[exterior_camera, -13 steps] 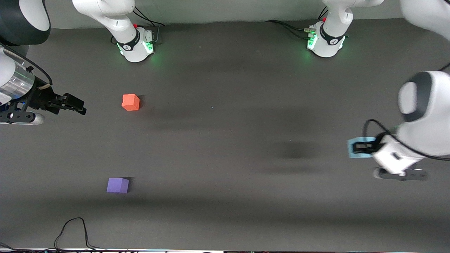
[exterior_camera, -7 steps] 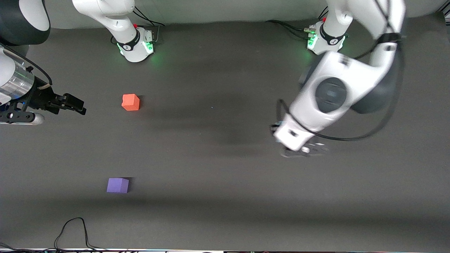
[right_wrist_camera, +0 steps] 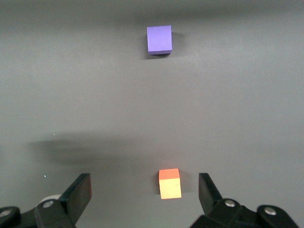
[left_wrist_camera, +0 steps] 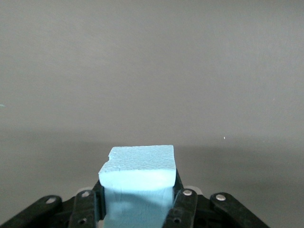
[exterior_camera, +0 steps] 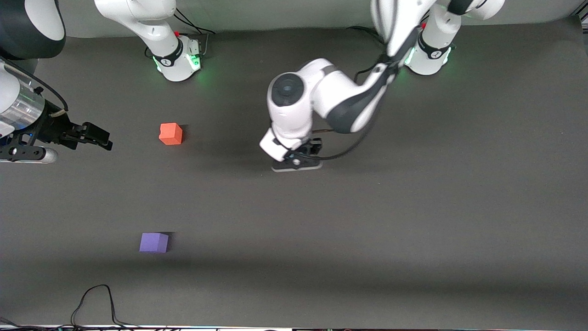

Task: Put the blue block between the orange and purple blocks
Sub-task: 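Carry the blue block with the left gripper to the table middle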

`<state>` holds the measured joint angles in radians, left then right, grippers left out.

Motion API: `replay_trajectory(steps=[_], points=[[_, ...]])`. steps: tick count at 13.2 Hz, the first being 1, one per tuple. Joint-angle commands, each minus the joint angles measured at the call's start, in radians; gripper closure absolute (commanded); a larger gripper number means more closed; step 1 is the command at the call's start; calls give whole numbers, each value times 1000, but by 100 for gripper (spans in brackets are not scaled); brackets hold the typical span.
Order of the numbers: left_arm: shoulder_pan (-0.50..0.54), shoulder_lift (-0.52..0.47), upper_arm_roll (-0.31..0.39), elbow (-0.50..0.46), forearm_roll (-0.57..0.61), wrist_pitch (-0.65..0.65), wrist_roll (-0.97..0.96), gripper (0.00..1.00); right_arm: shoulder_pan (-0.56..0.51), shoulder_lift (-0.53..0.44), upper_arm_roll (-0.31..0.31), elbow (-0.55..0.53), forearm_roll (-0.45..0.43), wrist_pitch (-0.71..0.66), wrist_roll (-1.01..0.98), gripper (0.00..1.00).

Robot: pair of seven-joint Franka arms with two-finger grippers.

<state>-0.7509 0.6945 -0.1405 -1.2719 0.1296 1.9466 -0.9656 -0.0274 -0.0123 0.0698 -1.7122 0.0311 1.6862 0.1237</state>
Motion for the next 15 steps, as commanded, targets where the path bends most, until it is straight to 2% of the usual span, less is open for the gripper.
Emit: replay_trajectory(steps=[1, 5, 7, 11, 12, 13, 14, 15], points=[[-48, 94, 18, 42, 33, 66, -41, 62, 0, -12, 1, -6, -17, 4, -4, 0], [-81, 171, 24, 40, 39, 162, -68, 62, 0, -11, -1, -6, -17, 4, -4, 0], [-93, 204, 22, 40, 86, 192, -105, 62, 0, -11, -2, -6, -17, 4, -4, 0], [-91, 234, 22, 37, 104, 226, -116, 60, -2, -6, -7, -7, -19, 3, -3, 0], [-91, 237, 22, 35, 104, 232, -116, 55, -6, -5, -7, -7, -19, 3, -4, 0], [-90, 240, 22, 35, 104, 233, -114, 45, -5, -6, -7, -7, -19, 3, -3, 0], [-88, 238, 22, 35, 104, 232, -111, 10, -5, -6, -7, -7, -19, 3, -3, 0], [-84, 232, 22, 35, 104, 232, -107, 0, -5, -6, -7, -7, -19, 3, -3, 0]])
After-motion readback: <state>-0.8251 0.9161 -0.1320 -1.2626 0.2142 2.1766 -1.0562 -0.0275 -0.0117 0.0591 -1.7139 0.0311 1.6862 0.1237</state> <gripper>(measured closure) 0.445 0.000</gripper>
